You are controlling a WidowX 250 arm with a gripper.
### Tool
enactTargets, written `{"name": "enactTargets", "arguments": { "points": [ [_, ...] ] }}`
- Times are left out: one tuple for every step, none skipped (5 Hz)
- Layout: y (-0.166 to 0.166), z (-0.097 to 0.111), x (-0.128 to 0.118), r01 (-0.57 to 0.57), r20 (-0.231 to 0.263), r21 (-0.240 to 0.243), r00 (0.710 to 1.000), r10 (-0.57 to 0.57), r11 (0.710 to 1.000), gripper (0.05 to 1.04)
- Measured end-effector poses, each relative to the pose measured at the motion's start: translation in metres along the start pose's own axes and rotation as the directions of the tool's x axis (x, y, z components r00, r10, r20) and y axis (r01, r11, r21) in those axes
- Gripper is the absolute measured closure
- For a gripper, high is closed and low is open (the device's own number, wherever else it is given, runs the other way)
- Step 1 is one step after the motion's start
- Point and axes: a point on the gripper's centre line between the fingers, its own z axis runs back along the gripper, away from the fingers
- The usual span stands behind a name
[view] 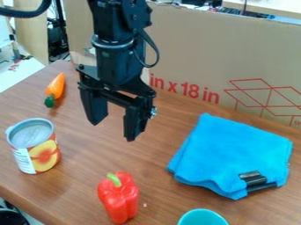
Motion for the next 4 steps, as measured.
{"name": "enactTargets", "arguments": {
  "points": [
    [-0.001, -0.006, -0.001, -0.004, -0.024, 0.001, 1.000, 0.004, 1.000, 0.083],
    [-0.024, -0.016, 0.016, 0.044, -0.047, 0.003, 0.998, -0.044, 0.999, 0.083],
    [-0.050, -0.024, 0.038, 0.087, -0.049, -0.036, 0.995, -0.089, 0.996, 0.083],
    [-0.077, -0.039, 0.060, 0.088, -0.052, -0.067, 0.994, -0.092, 0.994, 0.083]
  ]
}}
